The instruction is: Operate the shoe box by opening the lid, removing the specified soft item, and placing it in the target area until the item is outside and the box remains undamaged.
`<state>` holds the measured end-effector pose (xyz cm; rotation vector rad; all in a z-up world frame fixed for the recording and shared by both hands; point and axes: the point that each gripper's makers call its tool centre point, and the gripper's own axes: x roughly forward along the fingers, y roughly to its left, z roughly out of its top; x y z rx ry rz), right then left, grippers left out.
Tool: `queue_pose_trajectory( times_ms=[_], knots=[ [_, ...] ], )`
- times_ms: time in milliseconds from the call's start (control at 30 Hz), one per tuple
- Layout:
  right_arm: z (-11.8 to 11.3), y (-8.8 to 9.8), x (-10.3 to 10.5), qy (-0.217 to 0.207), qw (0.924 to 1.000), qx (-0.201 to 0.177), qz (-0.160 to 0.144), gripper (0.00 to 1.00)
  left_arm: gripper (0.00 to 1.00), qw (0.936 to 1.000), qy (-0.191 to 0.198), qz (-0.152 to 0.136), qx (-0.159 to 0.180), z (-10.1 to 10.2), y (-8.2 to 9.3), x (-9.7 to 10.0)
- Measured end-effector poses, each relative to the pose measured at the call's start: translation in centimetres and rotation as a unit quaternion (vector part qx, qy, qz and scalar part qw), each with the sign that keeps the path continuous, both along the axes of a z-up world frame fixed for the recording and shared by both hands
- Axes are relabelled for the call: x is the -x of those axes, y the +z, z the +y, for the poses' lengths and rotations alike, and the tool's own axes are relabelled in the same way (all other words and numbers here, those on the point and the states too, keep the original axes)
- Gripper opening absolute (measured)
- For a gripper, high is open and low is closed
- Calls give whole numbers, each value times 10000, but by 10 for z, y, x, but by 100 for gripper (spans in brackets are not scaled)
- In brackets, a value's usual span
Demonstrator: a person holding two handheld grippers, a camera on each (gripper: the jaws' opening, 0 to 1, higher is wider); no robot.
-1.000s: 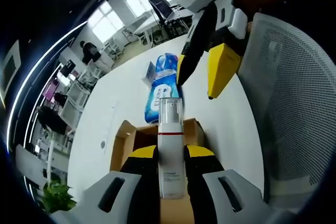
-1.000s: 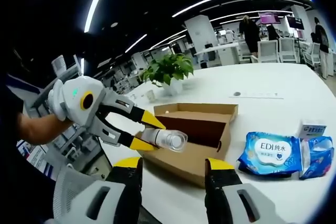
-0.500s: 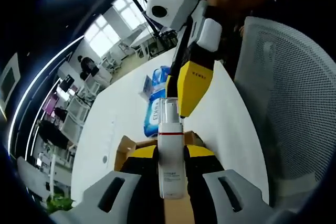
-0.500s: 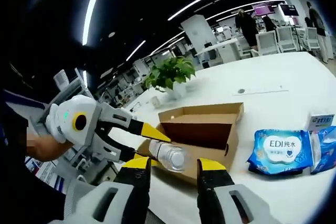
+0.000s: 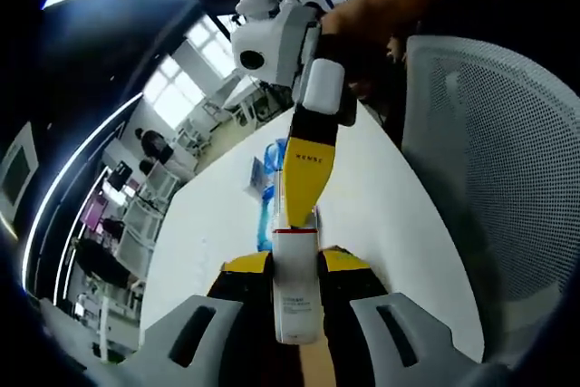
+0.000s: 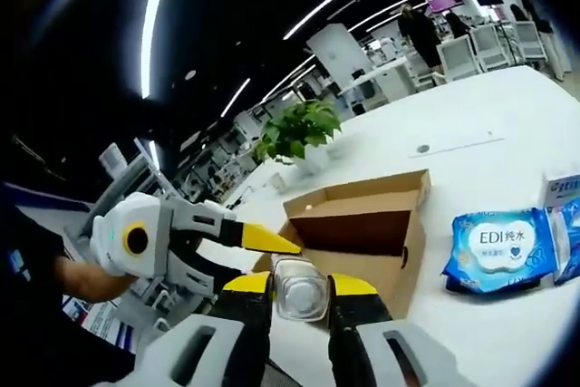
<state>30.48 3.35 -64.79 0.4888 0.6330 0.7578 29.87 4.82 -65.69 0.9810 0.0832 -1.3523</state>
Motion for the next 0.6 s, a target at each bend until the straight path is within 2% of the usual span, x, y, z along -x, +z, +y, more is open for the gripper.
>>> queue_pose_trajectory(
  times_ms=[233, 433, 600],
  knots=[
    [1, 3, 0, -96, 9996, -239, 129, 17, 19, 9998, -90, -175, 15, 0, -1, -2],
    [2, -1, 0, -115, 9997, -137, 154, 16, 19, 9995, -185, -270, 7, -1, -3, -3],
    [2, -4, 1, -124, 9995, -147, 256, 16, 19, 9997, -172, -175, 7, 0, -6, -3]
  ],
)
